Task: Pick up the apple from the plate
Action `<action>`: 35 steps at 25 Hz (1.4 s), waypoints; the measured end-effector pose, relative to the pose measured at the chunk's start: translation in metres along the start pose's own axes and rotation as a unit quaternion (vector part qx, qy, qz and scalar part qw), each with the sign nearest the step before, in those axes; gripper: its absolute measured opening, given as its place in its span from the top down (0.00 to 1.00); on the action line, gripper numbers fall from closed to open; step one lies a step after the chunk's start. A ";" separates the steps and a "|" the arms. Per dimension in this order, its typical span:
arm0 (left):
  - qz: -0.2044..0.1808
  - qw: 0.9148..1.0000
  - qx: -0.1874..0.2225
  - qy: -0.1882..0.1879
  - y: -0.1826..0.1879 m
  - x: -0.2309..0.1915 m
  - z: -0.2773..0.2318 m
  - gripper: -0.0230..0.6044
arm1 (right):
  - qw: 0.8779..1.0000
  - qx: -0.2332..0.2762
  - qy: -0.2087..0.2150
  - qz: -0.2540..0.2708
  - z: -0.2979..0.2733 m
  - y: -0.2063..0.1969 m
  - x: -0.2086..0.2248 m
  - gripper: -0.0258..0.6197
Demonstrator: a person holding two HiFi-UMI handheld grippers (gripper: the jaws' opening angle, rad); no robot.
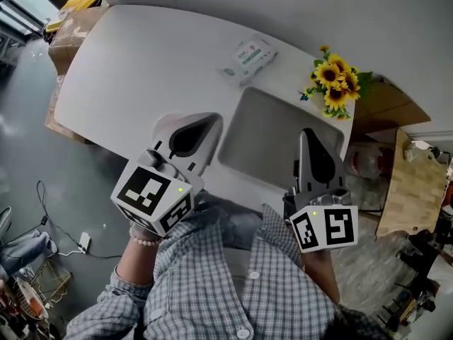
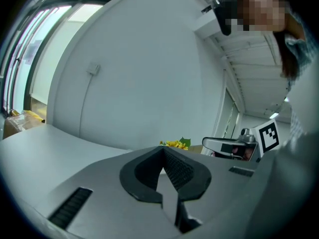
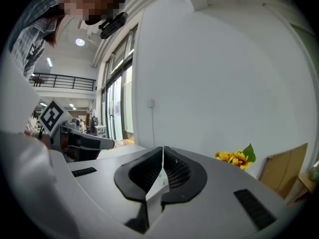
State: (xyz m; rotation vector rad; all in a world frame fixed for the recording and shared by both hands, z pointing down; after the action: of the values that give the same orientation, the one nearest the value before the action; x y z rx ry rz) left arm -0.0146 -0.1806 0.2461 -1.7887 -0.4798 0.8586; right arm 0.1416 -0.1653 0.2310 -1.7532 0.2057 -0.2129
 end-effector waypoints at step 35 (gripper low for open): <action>-0.070 0.995 0.016 -0.061 0.011 0.049 -0.008 0.95 | 0.999 -0.001 0.032 0.040 0.006 0.009 -0.031 0.92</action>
State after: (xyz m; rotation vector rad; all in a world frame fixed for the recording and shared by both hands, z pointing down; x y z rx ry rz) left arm 0.0229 -0.1565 0.2218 -1.6576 -0.6599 0.8753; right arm 0.1130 -0.1536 0.2204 -1.7380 0.3210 -0.2113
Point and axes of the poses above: the fingertips, and each gripper's own axes: z backward along the fingers, x to its right, y out of its top, the point moved 1 cm from there along z, backward along the fingers, and after that the axes turned 5 degrees about -y, right-handed, at the moved point
